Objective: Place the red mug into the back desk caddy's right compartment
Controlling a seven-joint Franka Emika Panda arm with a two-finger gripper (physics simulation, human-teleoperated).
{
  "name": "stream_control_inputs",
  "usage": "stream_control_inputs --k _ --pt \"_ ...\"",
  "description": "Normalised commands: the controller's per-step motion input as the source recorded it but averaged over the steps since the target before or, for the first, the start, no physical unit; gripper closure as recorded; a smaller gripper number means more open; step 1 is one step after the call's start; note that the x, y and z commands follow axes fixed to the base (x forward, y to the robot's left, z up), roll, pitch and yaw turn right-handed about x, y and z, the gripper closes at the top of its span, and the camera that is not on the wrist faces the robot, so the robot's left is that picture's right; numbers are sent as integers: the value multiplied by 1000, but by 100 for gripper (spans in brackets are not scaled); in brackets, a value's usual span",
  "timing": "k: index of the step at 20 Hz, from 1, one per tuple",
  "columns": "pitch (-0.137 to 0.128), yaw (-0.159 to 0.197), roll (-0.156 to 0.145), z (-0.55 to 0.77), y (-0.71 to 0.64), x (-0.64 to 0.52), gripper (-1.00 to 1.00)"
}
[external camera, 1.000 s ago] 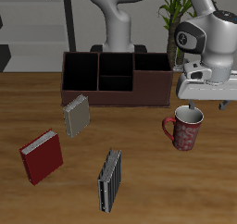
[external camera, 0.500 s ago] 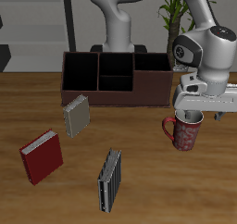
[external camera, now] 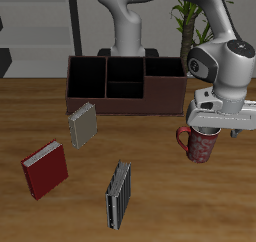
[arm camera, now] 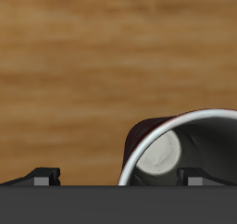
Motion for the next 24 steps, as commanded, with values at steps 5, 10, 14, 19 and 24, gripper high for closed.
stream_control_inputs --k 5,10,14,19,24 --pt "11 -9 15 -84 -11 -5 100" --pt "-8 -7 9 87 -16 -17 100" --pt "-29 23 -11 163 -135 10 100" --pt "-35 25 -19 231 -229 6 100" --pt "-36 21 -13 295 -219 -7 100"
